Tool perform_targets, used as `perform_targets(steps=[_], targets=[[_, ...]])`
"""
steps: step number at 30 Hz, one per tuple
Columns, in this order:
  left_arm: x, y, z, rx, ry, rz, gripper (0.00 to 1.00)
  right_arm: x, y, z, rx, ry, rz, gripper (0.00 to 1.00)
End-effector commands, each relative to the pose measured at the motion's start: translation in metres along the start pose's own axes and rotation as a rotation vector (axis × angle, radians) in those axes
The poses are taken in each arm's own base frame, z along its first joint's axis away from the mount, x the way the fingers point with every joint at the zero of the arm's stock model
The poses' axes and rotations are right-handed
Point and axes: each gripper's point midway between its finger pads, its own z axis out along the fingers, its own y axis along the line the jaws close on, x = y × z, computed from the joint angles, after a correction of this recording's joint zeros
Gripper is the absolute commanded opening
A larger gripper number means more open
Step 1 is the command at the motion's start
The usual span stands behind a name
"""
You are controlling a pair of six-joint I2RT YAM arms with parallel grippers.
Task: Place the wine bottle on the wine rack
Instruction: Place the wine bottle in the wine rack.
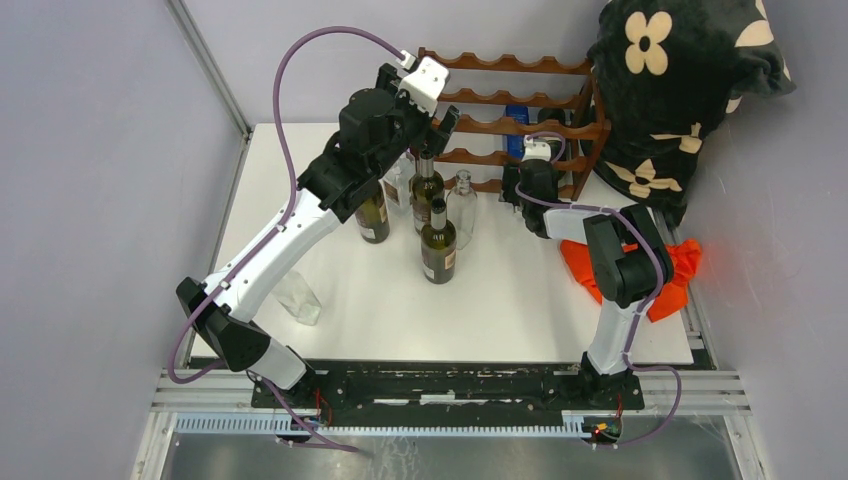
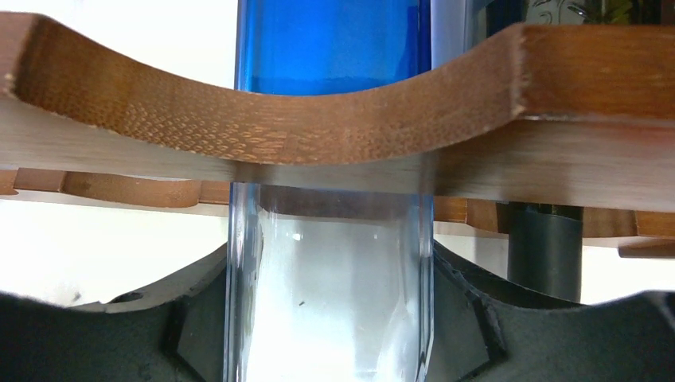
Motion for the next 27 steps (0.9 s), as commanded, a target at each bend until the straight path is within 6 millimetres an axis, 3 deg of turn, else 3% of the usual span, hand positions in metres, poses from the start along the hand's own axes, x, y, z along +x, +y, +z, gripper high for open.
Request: perform_targets(steps=[1, 27], targets=[[-0.020, 0.005, 0.001, -0.002, -0.062, 0.000, 1.00, -0.152, 0.004, -0.034, -0.005, -0.459, 0.123, 0.08], [-0.016, 0.001, -0.005, 0.013, -0.053, -0.029, 1.00, -0.142, -0.007, -0.003, 0.005, -0.401, 0.171, 0.31]])
